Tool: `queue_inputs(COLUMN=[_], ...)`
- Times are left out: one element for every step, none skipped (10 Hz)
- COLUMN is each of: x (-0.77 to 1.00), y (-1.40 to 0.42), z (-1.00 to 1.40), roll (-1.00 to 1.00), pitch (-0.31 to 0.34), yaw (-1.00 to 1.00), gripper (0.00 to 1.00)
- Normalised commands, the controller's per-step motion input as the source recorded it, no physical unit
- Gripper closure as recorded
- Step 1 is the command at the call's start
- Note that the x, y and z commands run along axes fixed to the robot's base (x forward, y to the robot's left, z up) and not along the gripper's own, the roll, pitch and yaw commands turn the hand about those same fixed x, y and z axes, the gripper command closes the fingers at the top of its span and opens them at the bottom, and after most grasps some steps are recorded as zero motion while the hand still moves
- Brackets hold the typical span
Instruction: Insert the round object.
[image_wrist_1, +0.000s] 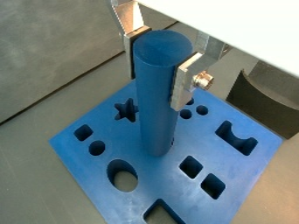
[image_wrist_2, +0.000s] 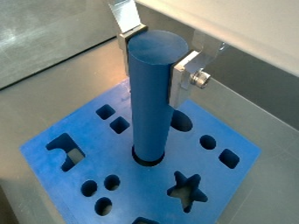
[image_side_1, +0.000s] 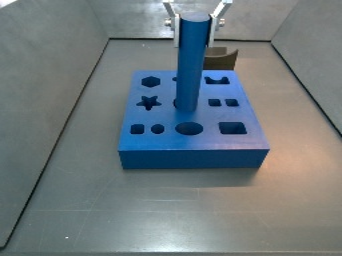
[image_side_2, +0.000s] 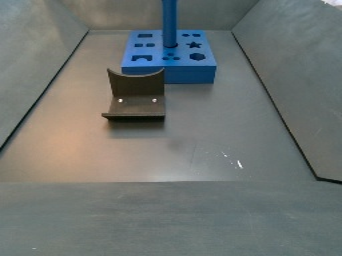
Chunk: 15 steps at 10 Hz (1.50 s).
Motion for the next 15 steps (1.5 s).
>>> queue_inputs(x=[-0.39,-0.17,-0.02,0.0,0.23,0.43,0.28,0.04,0.0,0.0,0.0,0.01,0.08,0.09,0.05], y=[0.05,0.04,0.08,0.02,0.0,0.0,0.0,0.0,0.0,0.0,0.0,-0.04,-0.14,-0.1,0.0], z=[-0.17,-0.17,-0.14,-0.15,-0.27,-0.34,-0.23,-0.21,-0.22,-0.25,-0.39,-0.4,-0.28,-0.24,-0.32], roll=[0.0,-0.02,-0.01,-0.05,-0.06,-0.02,0.0,0.0,-0.01,-0.04,-0.13,-0.13,-0.11,-0.05,-0.06], pitch=[-0.101,-0.044,0.0,0.0,0.001,0.09,0.067,0.007,0.0,0.0,0.0,0.0,0.0,0.0,0.0], yaw=[-0.09,-0.01,0.0,-0.01,-0.04,-0.04,-0.04,0.0,0.0,-0.02,-0.1,-0.14,-0.12,-0.14,-0.15], gripper=[1.0,1.0,1.0,1.0,1.0,1.0,1.0,1.0,1.0,1.0,1.0,1.0,1.0,1.0,1.0])
